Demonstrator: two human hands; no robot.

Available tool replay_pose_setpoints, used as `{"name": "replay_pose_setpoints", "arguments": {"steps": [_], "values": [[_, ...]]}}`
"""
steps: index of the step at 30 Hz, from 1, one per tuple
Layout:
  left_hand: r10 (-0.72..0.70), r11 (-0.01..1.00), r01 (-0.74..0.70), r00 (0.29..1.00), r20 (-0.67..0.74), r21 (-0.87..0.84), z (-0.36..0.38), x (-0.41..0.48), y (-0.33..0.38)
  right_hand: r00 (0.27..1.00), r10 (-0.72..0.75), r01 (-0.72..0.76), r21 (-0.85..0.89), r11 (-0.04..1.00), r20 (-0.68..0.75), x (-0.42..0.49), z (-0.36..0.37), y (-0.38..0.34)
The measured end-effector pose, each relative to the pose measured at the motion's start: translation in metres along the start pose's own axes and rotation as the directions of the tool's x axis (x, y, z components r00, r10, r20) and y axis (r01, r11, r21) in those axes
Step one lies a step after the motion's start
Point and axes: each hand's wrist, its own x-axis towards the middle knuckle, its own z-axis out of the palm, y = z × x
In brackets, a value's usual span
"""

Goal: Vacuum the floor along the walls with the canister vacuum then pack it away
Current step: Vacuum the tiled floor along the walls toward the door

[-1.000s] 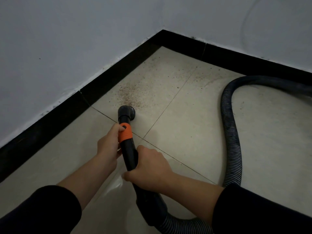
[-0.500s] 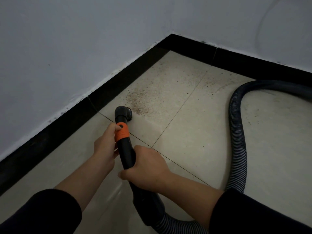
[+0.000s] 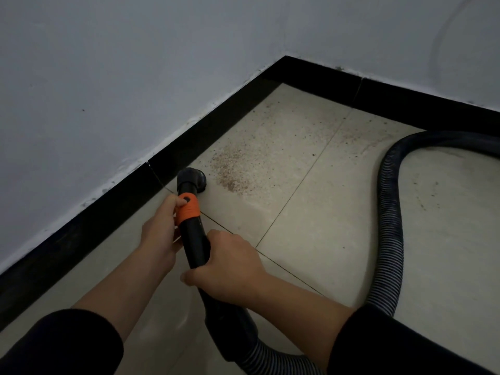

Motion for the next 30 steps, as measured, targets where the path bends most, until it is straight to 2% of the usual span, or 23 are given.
{"name": "replay_pose_setpoints", "arguments": {"steps": [15, 30], "values": [[0.041, 0.999, -0.041, 0.999, -0.016, -0.018, -0.009, 0.022, 0.009, 0.999, -0.010, 0.009, 0.022, 1.000, 0.037, 0.029, 0.008, -0.005], [0.028, 0.999, -0.031, 0.997, 0.073, 0.035, 0.006, 0.038, 0.013, 1.000, 0.012, -0.012, 0.015, 1.000, -0.016, 0.042, 0.000, 0.000]]}}
